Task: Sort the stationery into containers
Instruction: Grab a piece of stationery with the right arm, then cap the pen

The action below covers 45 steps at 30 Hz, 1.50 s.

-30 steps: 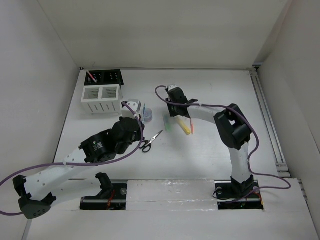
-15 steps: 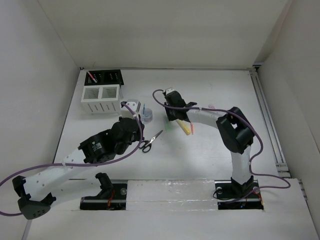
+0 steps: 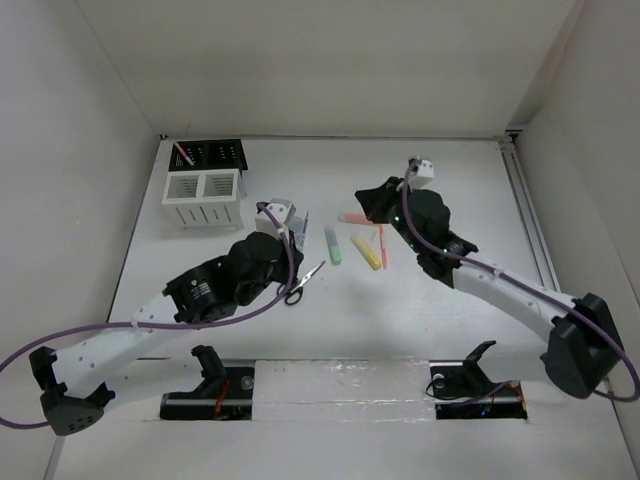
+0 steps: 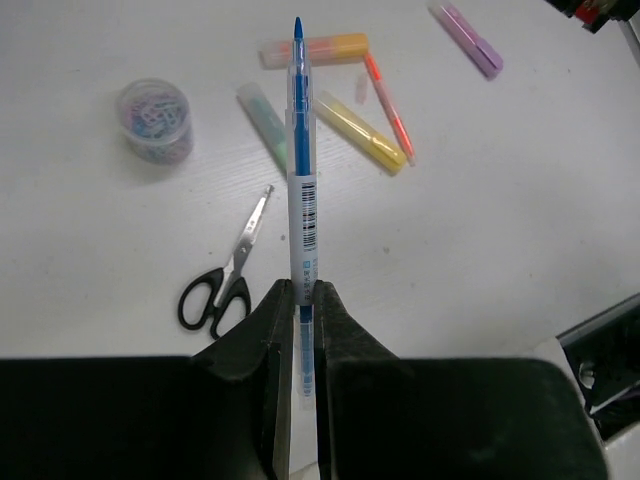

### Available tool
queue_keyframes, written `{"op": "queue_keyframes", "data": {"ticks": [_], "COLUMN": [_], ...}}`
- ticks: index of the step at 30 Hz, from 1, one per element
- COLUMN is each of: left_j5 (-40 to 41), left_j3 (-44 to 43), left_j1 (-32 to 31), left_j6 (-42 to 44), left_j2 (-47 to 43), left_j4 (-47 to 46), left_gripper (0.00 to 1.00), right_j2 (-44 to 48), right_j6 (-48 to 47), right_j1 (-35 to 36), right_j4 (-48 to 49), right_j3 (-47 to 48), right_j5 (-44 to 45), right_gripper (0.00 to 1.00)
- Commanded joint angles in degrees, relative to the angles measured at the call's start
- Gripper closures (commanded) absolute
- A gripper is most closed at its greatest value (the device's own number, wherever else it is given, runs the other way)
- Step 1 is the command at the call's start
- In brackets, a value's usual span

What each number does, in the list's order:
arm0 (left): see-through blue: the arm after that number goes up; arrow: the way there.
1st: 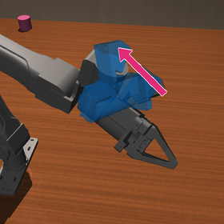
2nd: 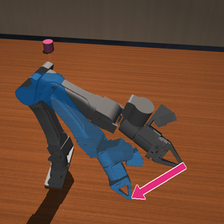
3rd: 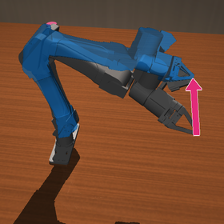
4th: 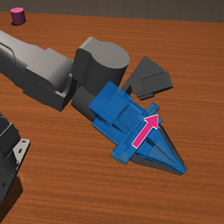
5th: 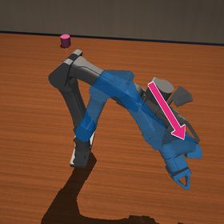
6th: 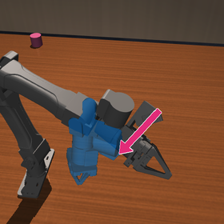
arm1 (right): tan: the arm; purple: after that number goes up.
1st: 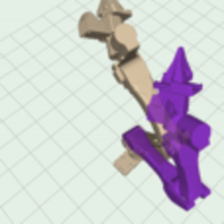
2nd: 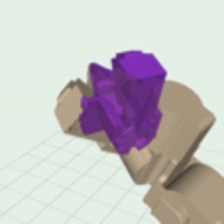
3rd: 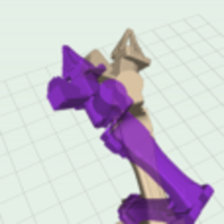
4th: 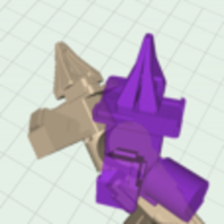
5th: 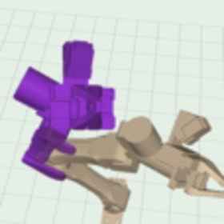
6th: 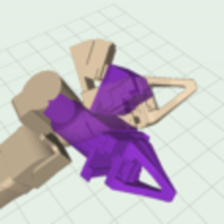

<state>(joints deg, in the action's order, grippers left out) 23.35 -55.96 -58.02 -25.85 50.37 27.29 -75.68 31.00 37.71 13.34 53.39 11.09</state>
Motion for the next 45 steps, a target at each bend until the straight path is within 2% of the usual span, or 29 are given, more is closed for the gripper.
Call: {"op": "queue_keyframes", "data": {"ticks": [1, 3, 6, 10, 14, 22, 29, 35, 45], "left_j5": [-7.17, -11.37, -15.77, -21.75, -25.90, -25.90, -24.85, -20.20, -19.66], "left_j3": [-2.91, -3.44, -2.93, -1.87, -1.25, -0.72, -0.72, -0.72, -1.25], "left_j1": [0.10, 0.10, 0.10, 0.10, 0.10, 0.10, 0.10, 0.10, 0.10], "left_j6": [2.81, 3.87, 5.45, 7.73, 8.97, 8.97, 8.97, 7.56, 7.56], "left_j2": [1.92, 2.54, 1.93, 0.70, 0.08, -0.45, -0.45, -1.77, -1.77], "left_j4": [-4.43, -5.40, -7.25, -9.44, -10.06, -10.59, -10.59, -10.59, -10.06], "left_gripper": [1.00, 1.00, 1.00, 1.00, 1.00, 1.00, 1.00, 1.00, 1.00], "right_j2": [4.56, 7.82, 11.69, 14.50, 13.99, 11.17, 11.78, 13.10, 9.59], "right_j6": [13.72, 14.86, 19.68, 25.76, 26.56, 26.04, 24.37, 23.84, 24.37], "right_j1": [-0.45, -0.45, 1.39, 5.52, 8.68, 9.40, 9.40, 9.92, 11.50], "right_j4": [21.78, 27.84, 31.73, 45.51, 46.86, 53.80, 50.38, 48.80, 53.79], "right_j3": [-8.79, -10.93, -14.79, -21.65, -22.27, -23.50, -23.50, -22.89, -22.89], "right_j5": [-3.79, -4.67, -4.07, -0.82, -0.81, 0.60, 1.30, -1.68, -4.23], "right_gripper": [1.00, 1.00, 1.00, 1.00, 1.00, 1.00, 1.00, 1.00, 1.00]}}
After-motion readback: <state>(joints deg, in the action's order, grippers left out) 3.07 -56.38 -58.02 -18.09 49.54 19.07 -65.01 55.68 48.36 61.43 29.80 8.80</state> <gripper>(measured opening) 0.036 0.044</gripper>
